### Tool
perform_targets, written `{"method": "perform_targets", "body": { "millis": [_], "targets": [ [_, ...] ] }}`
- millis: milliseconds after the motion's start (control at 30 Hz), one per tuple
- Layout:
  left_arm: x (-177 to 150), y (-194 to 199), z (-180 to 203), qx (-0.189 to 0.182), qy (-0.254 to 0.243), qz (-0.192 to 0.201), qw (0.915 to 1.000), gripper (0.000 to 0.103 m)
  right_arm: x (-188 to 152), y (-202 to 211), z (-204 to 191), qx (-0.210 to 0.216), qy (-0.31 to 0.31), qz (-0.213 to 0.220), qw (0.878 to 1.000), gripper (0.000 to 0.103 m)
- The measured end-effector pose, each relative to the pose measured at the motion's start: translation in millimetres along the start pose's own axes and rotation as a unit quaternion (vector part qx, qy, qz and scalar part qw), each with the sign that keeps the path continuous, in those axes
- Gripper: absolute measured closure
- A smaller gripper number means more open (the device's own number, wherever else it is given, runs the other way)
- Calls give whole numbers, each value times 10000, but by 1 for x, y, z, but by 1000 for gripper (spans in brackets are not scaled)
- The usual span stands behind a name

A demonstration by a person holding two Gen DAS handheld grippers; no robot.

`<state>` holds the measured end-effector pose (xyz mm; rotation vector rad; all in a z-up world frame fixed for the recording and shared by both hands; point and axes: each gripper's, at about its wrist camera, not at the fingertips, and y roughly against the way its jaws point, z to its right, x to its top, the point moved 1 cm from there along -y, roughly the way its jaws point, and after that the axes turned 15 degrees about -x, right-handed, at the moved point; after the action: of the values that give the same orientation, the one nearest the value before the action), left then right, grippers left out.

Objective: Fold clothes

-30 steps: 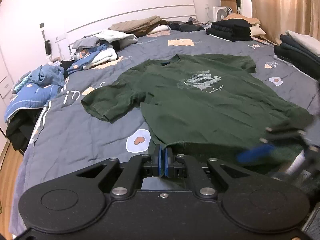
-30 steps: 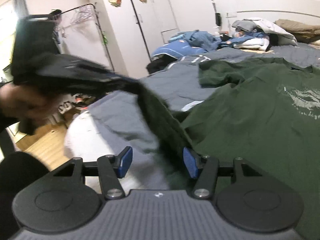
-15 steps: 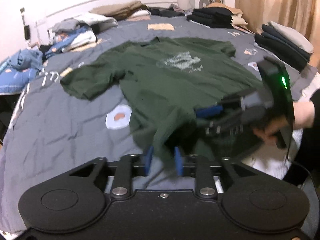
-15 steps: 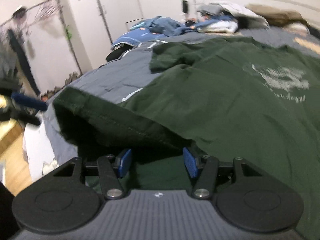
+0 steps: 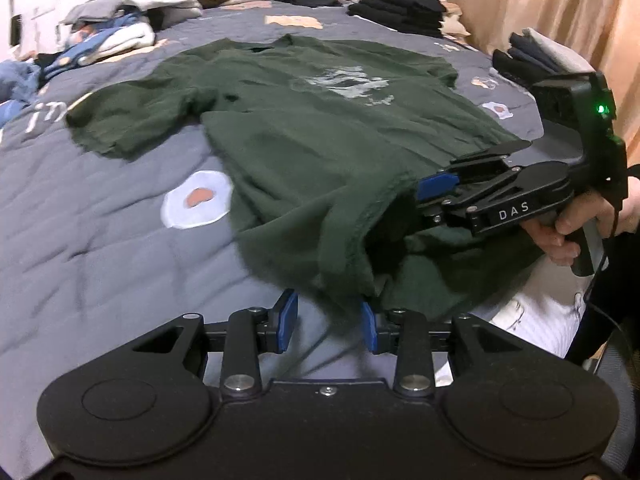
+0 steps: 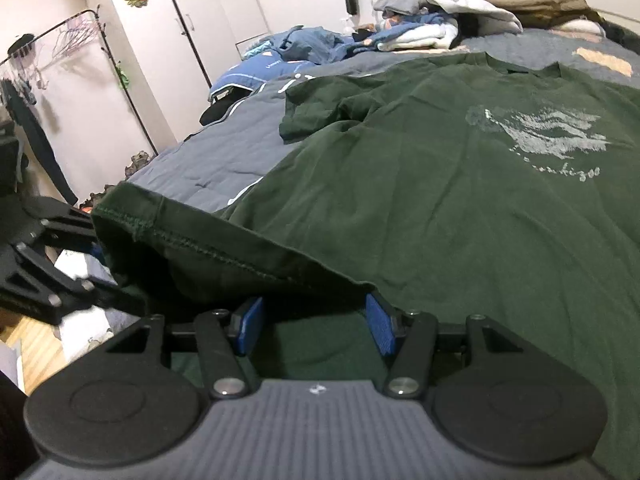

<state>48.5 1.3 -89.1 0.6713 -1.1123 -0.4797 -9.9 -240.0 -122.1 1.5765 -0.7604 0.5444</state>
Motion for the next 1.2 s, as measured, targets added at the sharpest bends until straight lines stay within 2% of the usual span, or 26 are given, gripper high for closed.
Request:
{"method": "perform_targets", "body": {
  "millis": [267, 433, 667, 767, 933, 1033, 1200],
  "targets": [
    [15, -22, 27, -113, -404, 141, 9990, 69, 13, 14, 30, -347, -542, -103, 9979, 47],
    [13, -27, 48, -112, -813, -41, 9966, 69, 29, 32, 33, -37, -418, 136, 9990, 47],
    [8, -23, 65, -98, -1141, -199, 9932, 69, 27, 31, 27, 5, -189, 48, 9998, 47],
    [6, -10, 55, 4, -1011, -95, 9948, 69, 31, 40, 28, 180, -226, 162, 9995, 47],
    [6, 17, 27, 283, -625, 259, 9973, 69, 30, 39, 30, 220, -272, 92, 9993, 47],
    [14, 23, 14, 260, -387, 489, 9977, 69, 29, 38, 30, 207, -275, 59, 9994, 47],
    [24, -4, 19, 3, -474, 353, 9983, 69, 27, 38, 30, 225, -298, 48, 9993, 47]
  ]
}}
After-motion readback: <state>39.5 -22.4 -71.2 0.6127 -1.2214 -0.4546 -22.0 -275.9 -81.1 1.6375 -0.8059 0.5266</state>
